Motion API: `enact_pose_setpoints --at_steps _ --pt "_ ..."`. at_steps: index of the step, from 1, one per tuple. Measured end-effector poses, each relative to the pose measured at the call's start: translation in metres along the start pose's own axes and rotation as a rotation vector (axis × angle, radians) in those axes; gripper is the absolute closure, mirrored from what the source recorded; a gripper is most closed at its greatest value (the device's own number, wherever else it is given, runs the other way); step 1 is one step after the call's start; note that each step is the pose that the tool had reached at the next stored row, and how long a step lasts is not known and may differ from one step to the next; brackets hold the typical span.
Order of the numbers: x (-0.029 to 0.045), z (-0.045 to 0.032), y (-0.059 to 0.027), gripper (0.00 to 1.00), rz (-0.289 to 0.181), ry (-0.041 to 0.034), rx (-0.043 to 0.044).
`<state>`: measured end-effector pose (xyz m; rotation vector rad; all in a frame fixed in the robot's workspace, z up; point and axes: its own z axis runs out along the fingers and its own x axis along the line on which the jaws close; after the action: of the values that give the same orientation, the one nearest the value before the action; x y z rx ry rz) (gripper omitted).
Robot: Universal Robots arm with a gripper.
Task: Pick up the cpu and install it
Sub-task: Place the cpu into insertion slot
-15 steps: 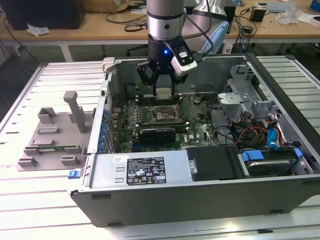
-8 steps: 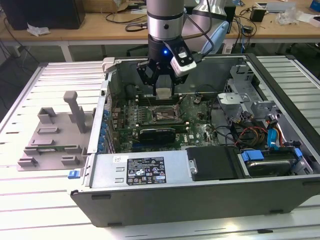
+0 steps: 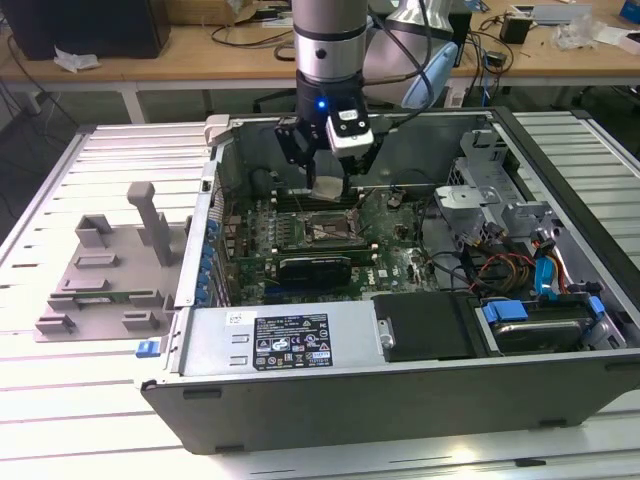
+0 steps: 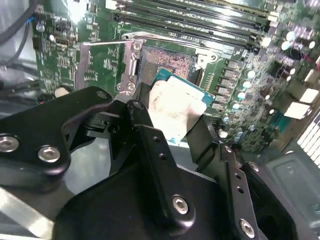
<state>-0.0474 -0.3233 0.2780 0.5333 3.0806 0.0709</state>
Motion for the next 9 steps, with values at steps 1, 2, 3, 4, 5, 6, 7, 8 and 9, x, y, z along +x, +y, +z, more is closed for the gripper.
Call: enact_pose_setpoints --at_steps 1,2,3,4,5,6,7,8,9 --pt "0.0000 0.0001 0.0000 0.45 0.020 -0.0010 0.0001" --pt "0.0000 0.0001 0.0000 0.45 0.038 -0.0018 0.0002" --pt "0.0000 0.0002 0.0000 0.45 0.059 -0.0028 0.0004" --pt "0.0000 0.0003 0.0000 0.45 0.078 -0.0037 0.0005" --pt "0.0000 0.0004 0.0000 0.45 0.104 -0.0050 0.0007" --pt "0.0000 0.0004 0.0000 0.45 0.122 -0.0058 0.0007" --pt "0.0000 0.0005 0.0000 0.45 0.142 -0.0067 0.0009" --pt "0.0000 0.0006 0.0000 0.45 0.174 -0.0082 0.0011" --pt "0.0000 0.0007 0.0000 0.45 0.190 -0.0090 0.0012"
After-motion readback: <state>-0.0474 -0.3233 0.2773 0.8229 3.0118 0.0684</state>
